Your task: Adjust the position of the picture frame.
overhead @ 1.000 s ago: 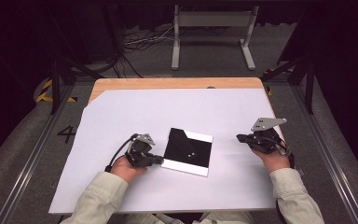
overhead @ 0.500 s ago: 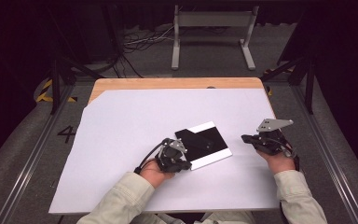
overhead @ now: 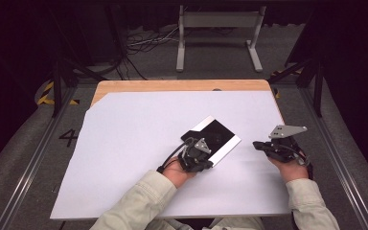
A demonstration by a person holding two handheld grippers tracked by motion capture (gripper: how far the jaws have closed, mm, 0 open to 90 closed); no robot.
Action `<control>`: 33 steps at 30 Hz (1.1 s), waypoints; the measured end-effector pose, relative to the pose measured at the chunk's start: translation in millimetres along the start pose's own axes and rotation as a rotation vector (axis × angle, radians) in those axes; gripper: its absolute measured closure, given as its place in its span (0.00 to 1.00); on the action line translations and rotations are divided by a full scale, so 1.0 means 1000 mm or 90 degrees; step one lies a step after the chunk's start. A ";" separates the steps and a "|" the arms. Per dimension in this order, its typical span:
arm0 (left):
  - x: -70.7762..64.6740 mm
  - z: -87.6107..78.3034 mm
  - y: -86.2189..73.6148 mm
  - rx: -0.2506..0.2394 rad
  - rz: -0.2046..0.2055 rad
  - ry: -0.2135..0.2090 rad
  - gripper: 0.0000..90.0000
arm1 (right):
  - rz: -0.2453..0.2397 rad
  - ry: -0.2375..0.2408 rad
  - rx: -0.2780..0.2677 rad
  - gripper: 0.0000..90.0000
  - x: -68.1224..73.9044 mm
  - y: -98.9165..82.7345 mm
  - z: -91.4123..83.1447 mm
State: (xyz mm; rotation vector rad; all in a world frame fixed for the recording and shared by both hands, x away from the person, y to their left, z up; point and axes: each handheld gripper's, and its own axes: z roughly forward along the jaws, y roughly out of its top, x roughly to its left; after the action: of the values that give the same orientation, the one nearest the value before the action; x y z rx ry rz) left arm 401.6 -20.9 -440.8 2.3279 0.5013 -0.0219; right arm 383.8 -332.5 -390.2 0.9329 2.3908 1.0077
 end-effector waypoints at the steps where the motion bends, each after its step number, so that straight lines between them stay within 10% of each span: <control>1: 0.003 -0.003 -0.001 -0.010 -0.009 0.000 1.00 | 0.001 0.000 0.001 1.00 0.000 0.000 0.000; 11: 0.053 -0.067 -0.023 -0.109 -0.103 0.111 1.00 | 0.003 -0.003 0.000 1.00 0.000 -0.001 -0.001; 19: 0.083 -0.070 -0.034 -0.146 -0.184 0.203 1.00 | 0.008 -0.005 0.006 1.00 0.000 -0.005 -0.002; 26: 0.104 -0.059 -0.035 -0.132 -0.204 0.182 1.00 | 0.019 -0.013 0.010 1.00 0.001 -0.015 -0.010; 33: 0.106 -0.046 -0.025 -0.093 -0.152 0.161 1.00 | 0.033 -0.027 0.013 1.00 0.001 -0.025 -0.020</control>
State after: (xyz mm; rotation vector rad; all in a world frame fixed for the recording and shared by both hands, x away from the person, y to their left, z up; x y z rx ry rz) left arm 485.0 63.2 -441.5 2.1265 0.8758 0.1921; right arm 361.3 -355.1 -395.6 1.0177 2.3571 0.9736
